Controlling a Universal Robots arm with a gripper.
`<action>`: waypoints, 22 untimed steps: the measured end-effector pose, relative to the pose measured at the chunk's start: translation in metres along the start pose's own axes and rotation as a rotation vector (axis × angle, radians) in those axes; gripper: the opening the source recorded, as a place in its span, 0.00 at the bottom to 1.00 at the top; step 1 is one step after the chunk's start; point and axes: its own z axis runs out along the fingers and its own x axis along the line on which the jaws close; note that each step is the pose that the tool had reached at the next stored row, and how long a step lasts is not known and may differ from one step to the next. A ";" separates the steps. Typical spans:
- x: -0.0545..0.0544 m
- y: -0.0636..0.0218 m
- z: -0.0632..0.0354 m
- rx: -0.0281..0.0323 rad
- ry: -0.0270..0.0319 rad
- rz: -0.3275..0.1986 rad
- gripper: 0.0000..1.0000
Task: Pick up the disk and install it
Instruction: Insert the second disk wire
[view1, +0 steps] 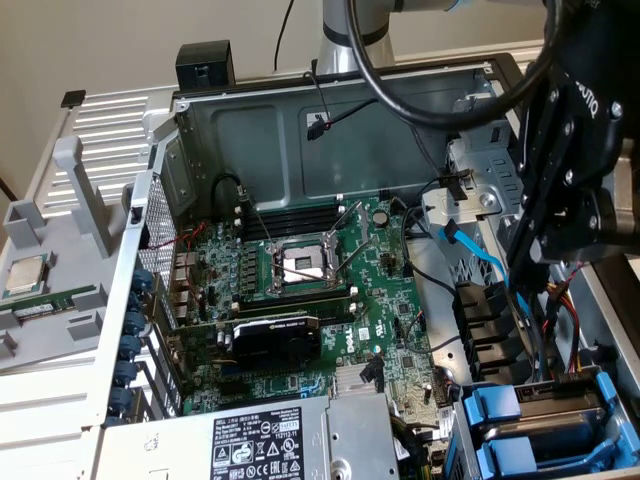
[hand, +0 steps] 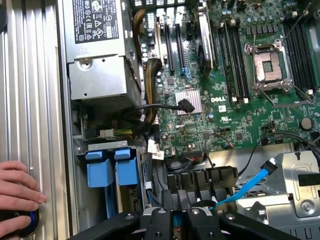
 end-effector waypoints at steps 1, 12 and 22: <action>0.000 0.0005 -0.0001 0.0021 0.0011 0.000 0.16; 0.000 0.0019 -0.0003 0.0110 0.0011 0.000 0.16; 0.001 0.0033 -0.0001 0.0110 0.0011 0.000 0.16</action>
